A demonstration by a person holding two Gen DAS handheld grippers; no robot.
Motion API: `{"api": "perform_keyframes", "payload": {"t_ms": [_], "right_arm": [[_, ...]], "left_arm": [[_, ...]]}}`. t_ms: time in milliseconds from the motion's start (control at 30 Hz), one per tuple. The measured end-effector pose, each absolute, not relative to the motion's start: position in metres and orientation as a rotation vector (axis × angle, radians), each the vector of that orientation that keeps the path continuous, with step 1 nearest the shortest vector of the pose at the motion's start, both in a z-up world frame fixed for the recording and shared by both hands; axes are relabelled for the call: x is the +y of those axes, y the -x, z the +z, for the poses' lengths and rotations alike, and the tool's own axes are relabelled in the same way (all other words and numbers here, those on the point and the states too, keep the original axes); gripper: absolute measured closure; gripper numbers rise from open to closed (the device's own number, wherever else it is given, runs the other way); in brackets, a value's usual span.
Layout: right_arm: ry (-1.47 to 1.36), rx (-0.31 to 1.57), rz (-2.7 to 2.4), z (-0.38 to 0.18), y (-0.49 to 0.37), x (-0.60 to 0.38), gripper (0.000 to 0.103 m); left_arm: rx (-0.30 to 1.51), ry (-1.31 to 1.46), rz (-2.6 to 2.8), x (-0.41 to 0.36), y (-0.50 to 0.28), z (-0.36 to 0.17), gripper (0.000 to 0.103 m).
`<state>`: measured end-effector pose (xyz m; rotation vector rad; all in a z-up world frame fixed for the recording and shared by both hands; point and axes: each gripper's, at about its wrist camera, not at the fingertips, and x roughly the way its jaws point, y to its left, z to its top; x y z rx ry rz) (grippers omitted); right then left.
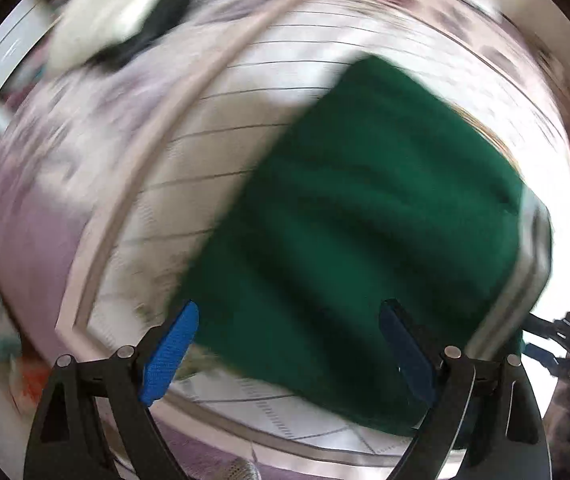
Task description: Fold large clothes
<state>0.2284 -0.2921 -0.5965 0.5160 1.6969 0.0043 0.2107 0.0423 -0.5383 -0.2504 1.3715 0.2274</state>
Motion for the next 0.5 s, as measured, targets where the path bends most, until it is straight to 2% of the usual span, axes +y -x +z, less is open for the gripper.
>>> {"api": "perform_keyframes", "payload": {"t_ms": [100,133,167,333,400,500], "right_arm": [[-0.600,1.706,0.032,-0.619,-0.208,-0.304,0.031],[-0.676,1.692,0.088,-0.628,-0.200,-0.306,0.056],[-0.726,1.698,0.124,-0.636,-0.193,-0.305,0.092],[-1.043,1.754,0.245,-0.656,-0.156,-0.290,0.092],[-1.073,1.764,0.350,-0.651,-0.145,-0.283,0.092],[-0.962,1.757,0.323,-0.648,-0.128,-0.290,0.080]], "left_arm": [[1.393,0.147,0.101,-0.013,-0.224,-0.539,0.010],[1.401,0.132,0.066,-0.028,-0.227,-0.540,0.010],[1.407,0.106,0.033,-0.045,-0.230,-0.542,0.010],[1.416,-0.043,-0.025,-0.090,-0.237,-0.547,0.011],[1.438,-0.162,-0.043,-0.103,-0.239,-0.561,0.010],[1.446,-0.368,-0.050,-0.121,-0.236,-0.589,0.010]]}}
